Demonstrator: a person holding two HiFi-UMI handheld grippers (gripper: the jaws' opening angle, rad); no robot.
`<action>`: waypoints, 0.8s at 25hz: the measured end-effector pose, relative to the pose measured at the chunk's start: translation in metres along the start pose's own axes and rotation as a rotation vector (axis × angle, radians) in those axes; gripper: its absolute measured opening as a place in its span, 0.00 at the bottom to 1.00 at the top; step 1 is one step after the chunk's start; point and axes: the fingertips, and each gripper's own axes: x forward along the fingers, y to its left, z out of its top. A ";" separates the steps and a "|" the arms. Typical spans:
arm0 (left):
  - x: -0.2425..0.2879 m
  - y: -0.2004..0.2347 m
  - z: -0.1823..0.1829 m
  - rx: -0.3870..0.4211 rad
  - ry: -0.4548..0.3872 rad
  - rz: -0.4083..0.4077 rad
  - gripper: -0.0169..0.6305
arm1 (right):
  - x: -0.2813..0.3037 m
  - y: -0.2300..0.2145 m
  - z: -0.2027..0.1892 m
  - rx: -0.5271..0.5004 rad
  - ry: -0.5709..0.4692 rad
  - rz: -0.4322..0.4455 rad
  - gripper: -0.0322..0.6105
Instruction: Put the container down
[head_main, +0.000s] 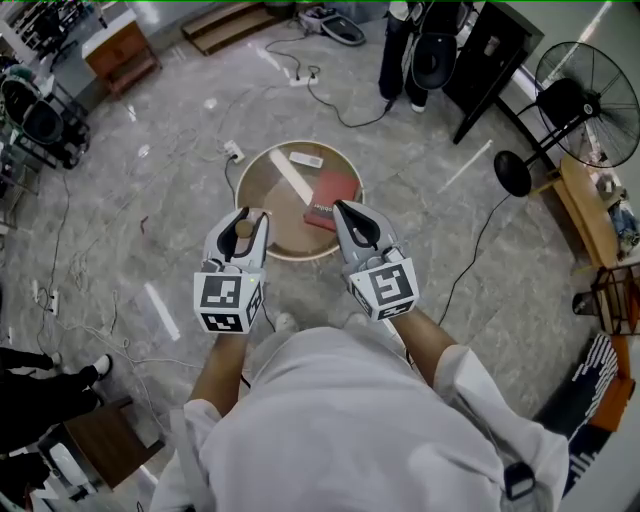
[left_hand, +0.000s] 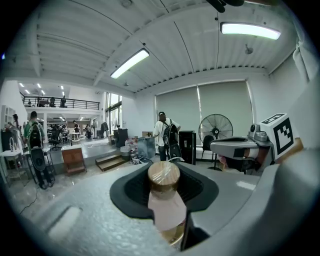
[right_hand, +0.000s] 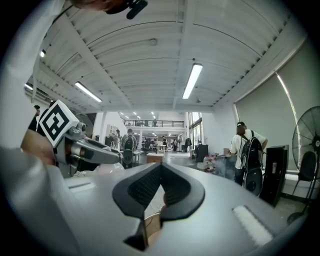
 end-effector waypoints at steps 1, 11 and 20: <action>0.002 -0.002 -0.001 -0.002 0.002 0.006 0.22 | -0.001 -0.002 -0.001 -0.003 0.001 0.008 0.05; 0.019 -0.027 -0.017 -0.046 0.012 0.113 0.22 | -0.019 -0.035 -0.030 -0.019 0.030 0.099 0.05; 0.046 -0.002 -0.043 -0.062 0.033 0.153 0.22 | 0.009 -0.039 -0.062 -0.018 0.061 0.152 0.05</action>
